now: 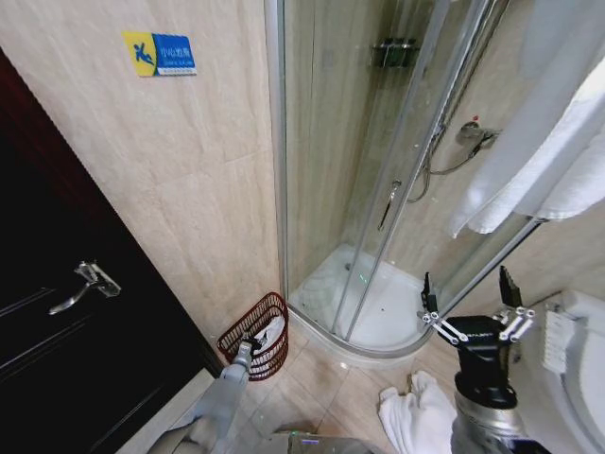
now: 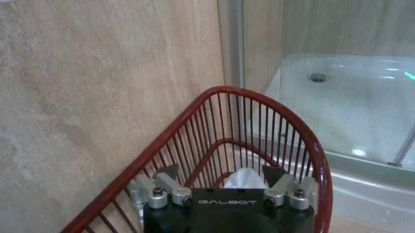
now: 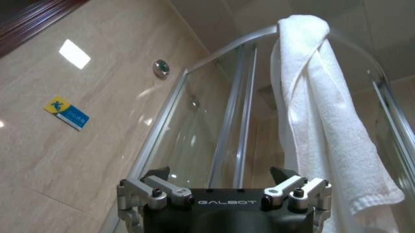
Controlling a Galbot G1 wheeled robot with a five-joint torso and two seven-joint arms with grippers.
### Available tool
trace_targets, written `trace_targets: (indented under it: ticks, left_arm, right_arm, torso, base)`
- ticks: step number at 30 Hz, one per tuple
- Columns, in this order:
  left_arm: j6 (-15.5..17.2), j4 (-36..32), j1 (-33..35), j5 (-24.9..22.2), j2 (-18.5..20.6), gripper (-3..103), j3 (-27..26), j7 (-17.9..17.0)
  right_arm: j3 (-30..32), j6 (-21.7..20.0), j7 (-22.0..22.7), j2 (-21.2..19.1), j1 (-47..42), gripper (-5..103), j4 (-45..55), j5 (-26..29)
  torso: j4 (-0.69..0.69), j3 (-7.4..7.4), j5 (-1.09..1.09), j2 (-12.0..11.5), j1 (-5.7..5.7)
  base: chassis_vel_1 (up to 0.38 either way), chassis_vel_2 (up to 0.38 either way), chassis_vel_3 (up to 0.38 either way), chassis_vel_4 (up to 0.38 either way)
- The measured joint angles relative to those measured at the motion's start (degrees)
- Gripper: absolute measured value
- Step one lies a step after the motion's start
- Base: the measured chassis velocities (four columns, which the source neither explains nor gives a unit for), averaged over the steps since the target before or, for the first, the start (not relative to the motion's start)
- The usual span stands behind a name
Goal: Discard the used towel into the hamper.
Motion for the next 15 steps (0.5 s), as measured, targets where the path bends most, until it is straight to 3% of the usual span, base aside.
trace_targets:
  ticks: [2, 4, 8, 13, 15]
  left_arm:
    - [-0.19, -0.66, 0.26, -0.77, 0.00, 93, -0.13, 0.00]
    - [0.68, -2.92, 1.17, -4.44, 0.18, 99, 0.30, -0.02]
    - [3.06, -7.62, 3.04, -9.80, 0.63, 100, 1.05, -0.21]
    - [4.63, -13.81, 6.12, -12.94, 1.47, 100, 1.31, -0.34]
    - [6.74, -19.47, 9.39, -15.07, 2.67, 100, 1.61, -0.53]
  right_arm:
    - [0.08, 0.07, 0.02, 0.00, -0.15, 100, 0.08, 0.14]
    - [0.08, 0.10, 0.10, 0.00, -0.20, 100, 0.16, 0.20]
    - [-0.03, 0.10, 0.47, 0.00, -0.19, 100, 0.28, 0.20]
    - [0.00, -0.04, 0.86, 0.00, -0.18, 100, 0.41, 0.33]
    - [0.27, -0.61, 1.07, 0.00, 0.03, 100, 0.48, 1.02]
  torso:
    - [0.00, 0.00, 0.00, 0.00, 0.00]
    - [0.00, 0.00, -0.01, 0.00, 0.00]
    - [0.00, 0.00, 0.00, 0.00, 0.00]
    - [-0.01, 0.00, 0.00, 0.00, 0.00]
    - [0.00, 0.00, -0.01, 0.00, 0.00]
  base:
    - [0.000, 0.000, 0.000, 0.000]
    - [0.000, 0.000, 0.000, 0.000]
    - [0.000, 0.000, 0.000, 0.000]
    - [0.000, 0.000, 0.000, 0.000]
    - [0.000, 0.000, 0.000, 0.000]
